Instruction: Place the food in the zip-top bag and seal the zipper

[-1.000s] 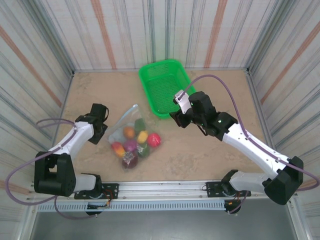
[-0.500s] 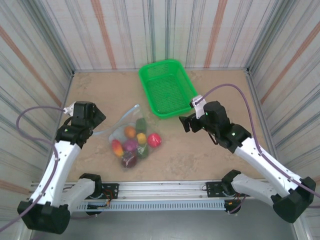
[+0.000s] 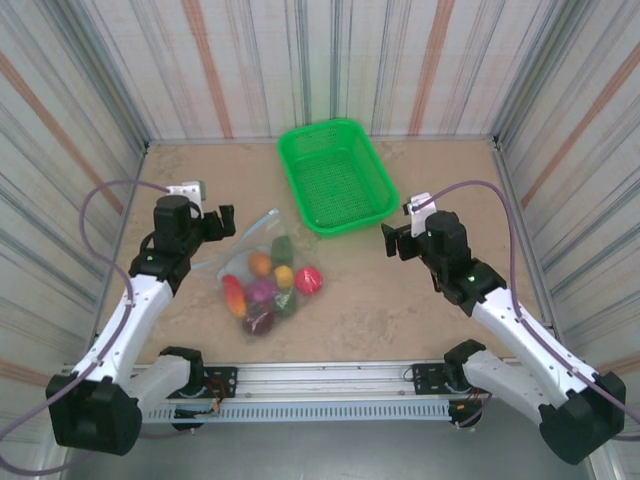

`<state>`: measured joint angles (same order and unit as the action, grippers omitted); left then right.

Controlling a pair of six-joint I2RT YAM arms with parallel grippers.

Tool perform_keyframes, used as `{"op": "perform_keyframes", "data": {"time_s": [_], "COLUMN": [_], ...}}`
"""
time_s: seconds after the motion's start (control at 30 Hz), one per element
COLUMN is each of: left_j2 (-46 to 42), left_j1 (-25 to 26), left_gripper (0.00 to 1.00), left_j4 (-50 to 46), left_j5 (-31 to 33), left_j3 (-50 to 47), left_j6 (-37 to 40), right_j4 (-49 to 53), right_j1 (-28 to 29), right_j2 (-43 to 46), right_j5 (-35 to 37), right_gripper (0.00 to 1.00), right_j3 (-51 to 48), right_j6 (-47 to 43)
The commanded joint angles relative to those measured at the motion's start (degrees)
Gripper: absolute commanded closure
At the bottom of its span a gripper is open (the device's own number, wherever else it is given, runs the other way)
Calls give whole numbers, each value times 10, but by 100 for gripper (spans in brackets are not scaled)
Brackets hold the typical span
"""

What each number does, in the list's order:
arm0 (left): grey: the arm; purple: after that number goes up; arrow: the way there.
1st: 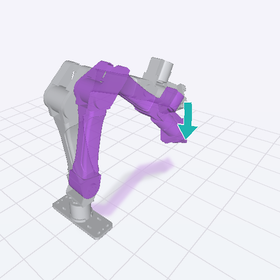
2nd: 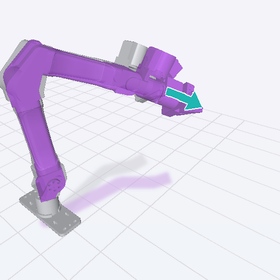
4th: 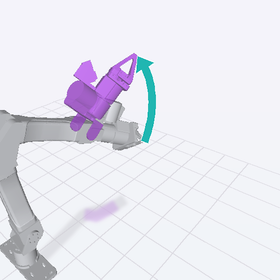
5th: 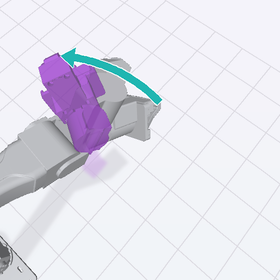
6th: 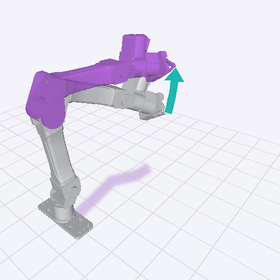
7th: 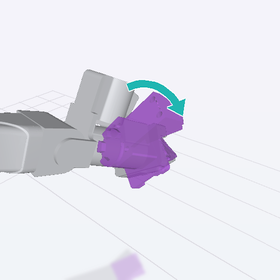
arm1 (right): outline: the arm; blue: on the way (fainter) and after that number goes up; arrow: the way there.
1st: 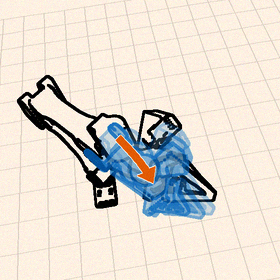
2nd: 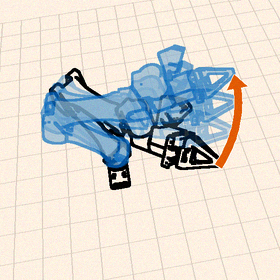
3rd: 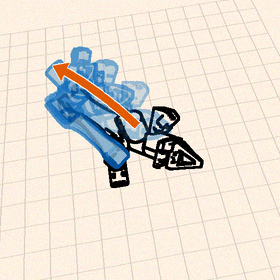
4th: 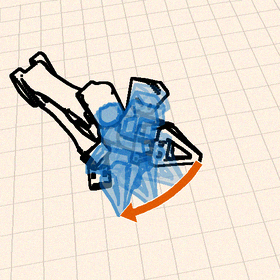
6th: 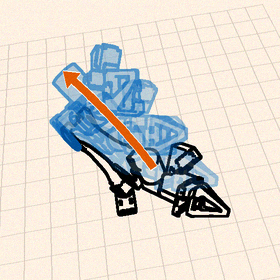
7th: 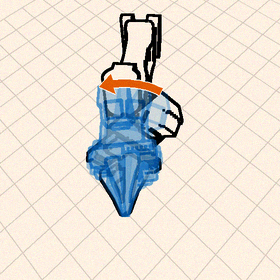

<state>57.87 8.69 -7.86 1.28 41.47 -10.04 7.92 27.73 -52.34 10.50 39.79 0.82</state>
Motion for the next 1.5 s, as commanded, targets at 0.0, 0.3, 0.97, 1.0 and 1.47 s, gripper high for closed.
{"op": "perform_keyframes", "data": {"time_s": [0.0, 0.3, 0.97, 1.0, 1.47], "left_j2": [27, 168, 285, 289, 289], "left_j1": [-22, -97, -67, -68, -77], "left_gripper": [1, 1, 1, 1, 1], "left_j4": [173, 322, 530, 537, 521], "left_j5": [-3, 1, 20, 21, -26], "left_j3": [-64, -127, -180, -180, -173], "left_j6": [98, 97, 130, 131, 141], "right_j4": [-72, -174, -557, -571, -547], "right_j1": [-47, -155, -323, -303, -313], "right_j2": [-65, -162, -367, -372, -366], "right_j5": [1, 18, -151, -116, -140], "right_gripper": [1, 1, 1, 1, 1], "right_j3": [-16, -64, -166, -171, -164], "right_j6": [-19, 1, 44, 34, 37]}}
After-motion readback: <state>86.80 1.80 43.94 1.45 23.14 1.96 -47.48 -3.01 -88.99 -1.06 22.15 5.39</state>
